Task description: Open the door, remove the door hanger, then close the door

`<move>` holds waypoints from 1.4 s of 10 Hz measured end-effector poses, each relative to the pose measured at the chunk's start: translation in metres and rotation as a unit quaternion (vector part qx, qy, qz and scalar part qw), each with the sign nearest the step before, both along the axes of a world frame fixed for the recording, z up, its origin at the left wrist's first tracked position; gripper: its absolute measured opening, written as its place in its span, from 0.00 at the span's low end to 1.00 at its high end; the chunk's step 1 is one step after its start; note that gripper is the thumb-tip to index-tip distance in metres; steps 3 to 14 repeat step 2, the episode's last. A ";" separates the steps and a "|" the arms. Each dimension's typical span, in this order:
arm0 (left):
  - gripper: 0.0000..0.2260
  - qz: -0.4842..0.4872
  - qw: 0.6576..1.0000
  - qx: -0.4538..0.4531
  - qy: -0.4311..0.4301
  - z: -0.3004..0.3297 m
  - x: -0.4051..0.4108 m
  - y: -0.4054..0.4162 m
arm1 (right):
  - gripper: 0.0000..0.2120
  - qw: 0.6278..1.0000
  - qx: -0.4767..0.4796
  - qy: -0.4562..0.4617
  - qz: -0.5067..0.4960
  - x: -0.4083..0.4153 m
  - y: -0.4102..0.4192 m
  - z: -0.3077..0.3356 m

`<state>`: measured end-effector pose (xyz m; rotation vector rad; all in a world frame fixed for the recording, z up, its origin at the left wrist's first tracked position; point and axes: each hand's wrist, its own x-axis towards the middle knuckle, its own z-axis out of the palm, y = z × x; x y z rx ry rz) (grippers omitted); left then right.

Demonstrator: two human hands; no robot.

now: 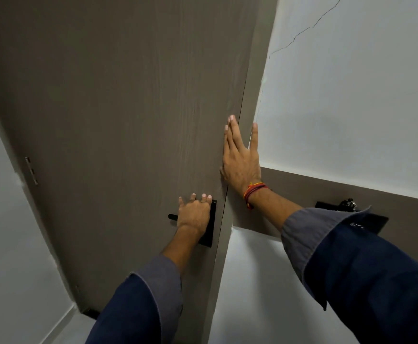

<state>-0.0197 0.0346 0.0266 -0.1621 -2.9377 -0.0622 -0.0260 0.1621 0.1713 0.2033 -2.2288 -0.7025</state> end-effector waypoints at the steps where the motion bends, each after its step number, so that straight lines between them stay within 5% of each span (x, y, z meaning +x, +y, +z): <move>1: 0.21 0.003 0.999 0.038 -0.029 0.022 0.007 -0.002 | 0.44 0.999 -0.006 -0.022 0.047 0.019 0.008 0.010; 2: 0.18 0.016 0.990 0.048 0.131 0.062 0.012 -0.004 | 0.43 0.991 -0.047 0.022 0.125 0.036 0.030 0.027; 14: 0.18 0.016 0.990 0.048 0.131 0.062 0.012 -0.004 | 0.43 0.991 -0.047 0.022 0.125 0.036 0.030 0.027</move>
